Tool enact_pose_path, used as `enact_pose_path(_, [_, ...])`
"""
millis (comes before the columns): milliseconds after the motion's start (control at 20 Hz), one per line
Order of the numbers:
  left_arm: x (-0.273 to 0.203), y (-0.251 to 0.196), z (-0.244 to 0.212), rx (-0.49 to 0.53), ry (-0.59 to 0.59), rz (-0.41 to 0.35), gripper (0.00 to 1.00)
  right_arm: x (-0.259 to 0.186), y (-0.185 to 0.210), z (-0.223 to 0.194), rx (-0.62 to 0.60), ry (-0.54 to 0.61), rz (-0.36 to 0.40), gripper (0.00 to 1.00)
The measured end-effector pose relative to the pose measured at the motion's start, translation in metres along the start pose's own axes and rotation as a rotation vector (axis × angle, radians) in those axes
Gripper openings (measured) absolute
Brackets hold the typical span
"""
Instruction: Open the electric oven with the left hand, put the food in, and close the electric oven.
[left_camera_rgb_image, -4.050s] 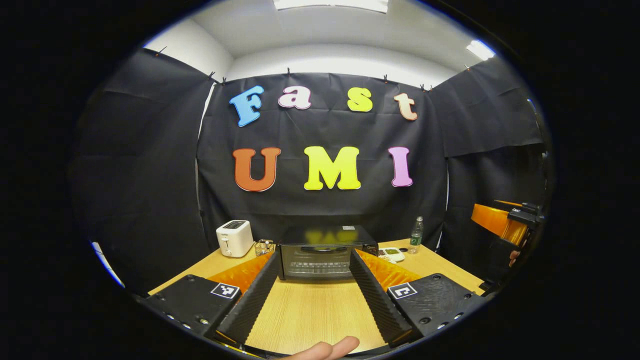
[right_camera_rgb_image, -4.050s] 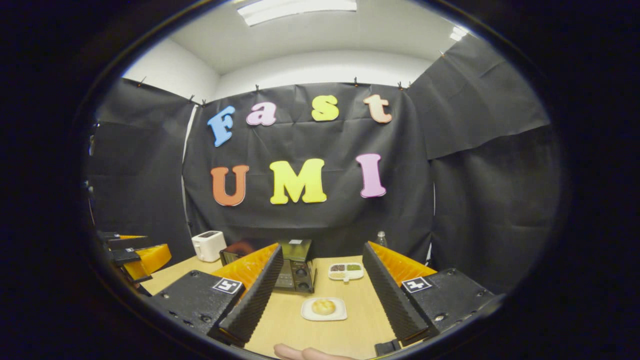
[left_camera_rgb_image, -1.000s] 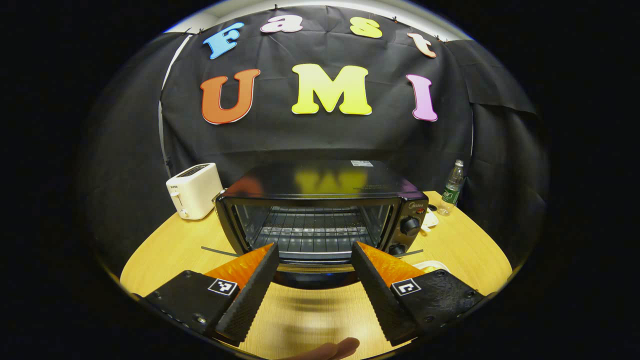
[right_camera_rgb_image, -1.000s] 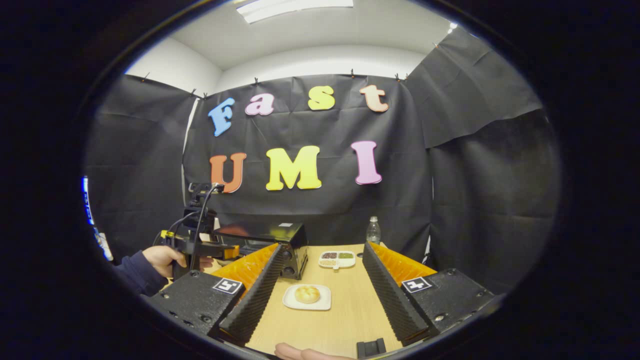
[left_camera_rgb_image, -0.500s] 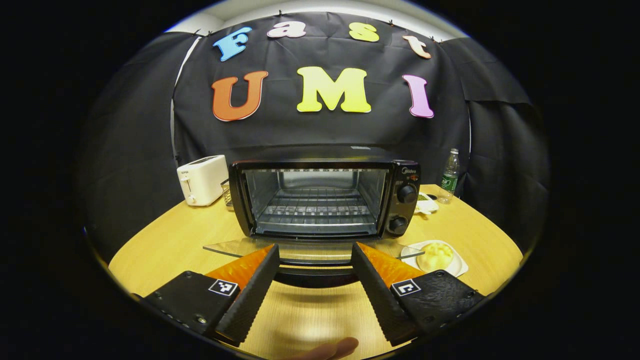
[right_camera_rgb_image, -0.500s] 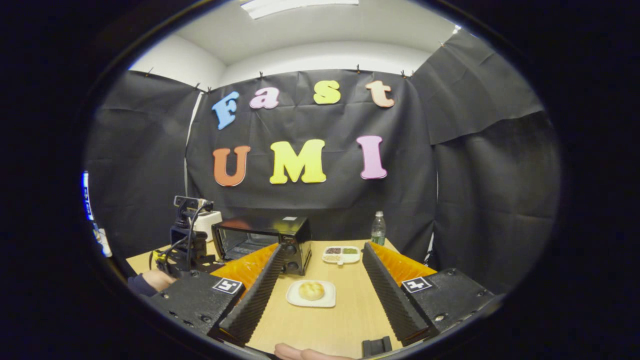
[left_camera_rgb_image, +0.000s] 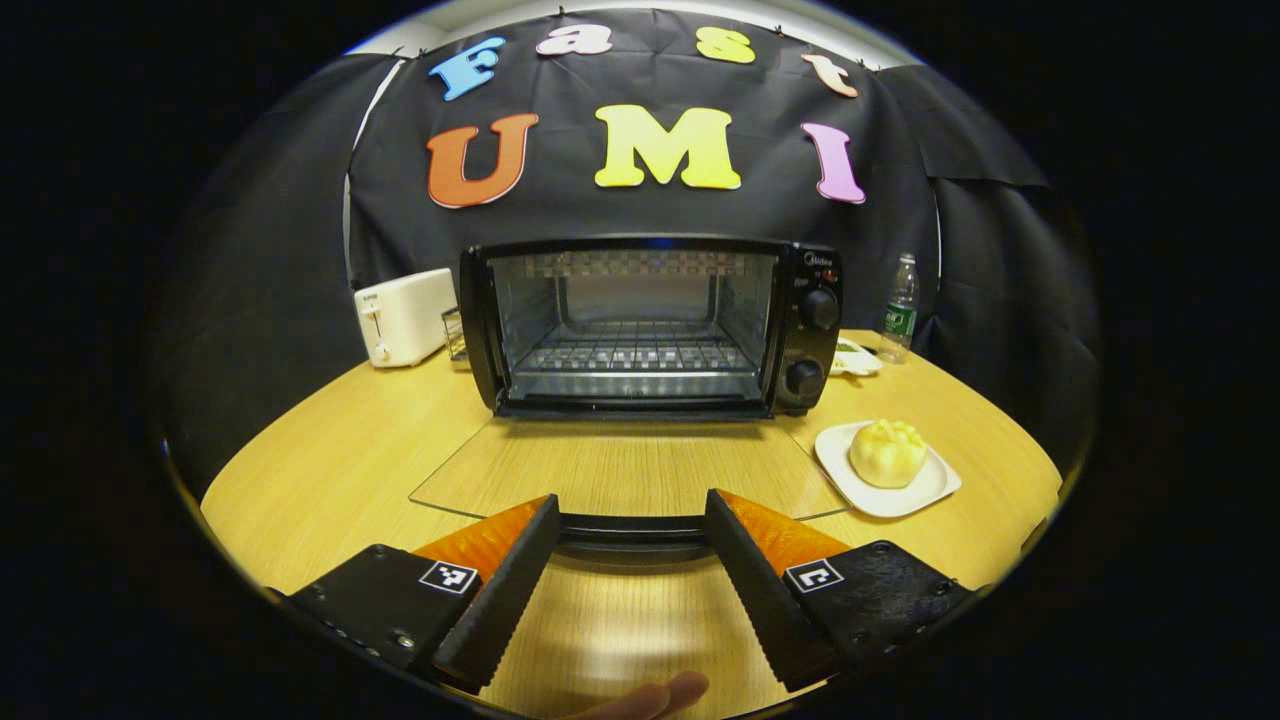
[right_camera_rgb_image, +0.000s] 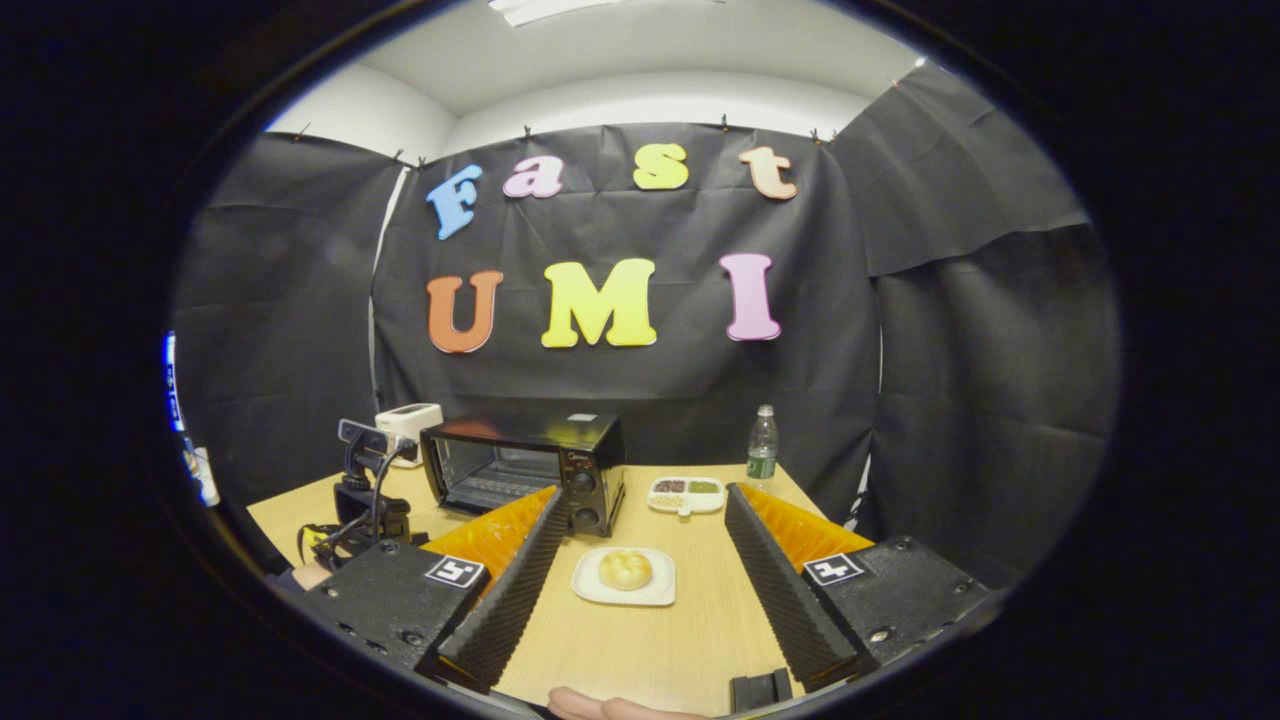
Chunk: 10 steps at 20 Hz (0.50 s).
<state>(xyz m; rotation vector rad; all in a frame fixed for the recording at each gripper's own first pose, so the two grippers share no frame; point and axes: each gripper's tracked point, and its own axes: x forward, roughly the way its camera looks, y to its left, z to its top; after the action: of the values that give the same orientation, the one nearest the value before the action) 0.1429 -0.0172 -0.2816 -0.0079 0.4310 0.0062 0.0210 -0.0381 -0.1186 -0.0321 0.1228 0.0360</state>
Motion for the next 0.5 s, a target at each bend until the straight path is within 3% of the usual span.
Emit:
enact_pose_path(300, [-0.010,0.012,0.011,0.007,-0.047,0.022,0.98,0.012,0.009,-0.013,-0.012,0.033,0.009,0.98])
enact_pose_path(350, [-0.019,0.023,0.018,0.021,-0.077,0.052,0.89,0.015,0.012,-0.016,-0.015,0.042,0.018,0.98])
enact_pose_path(450, [-0.039,0.029,0.033,0.038,-0.130,0.070,0.89,0.023,0.016,-0.024,-0.015,0.061,0.026,0.99])
enact_pose_path(500, [-0.049,0.026,0.040,0.042,-0.156,0.056,0.95,0.028,0.017,-0.029,-0.014,0.073,0.026,0.99])
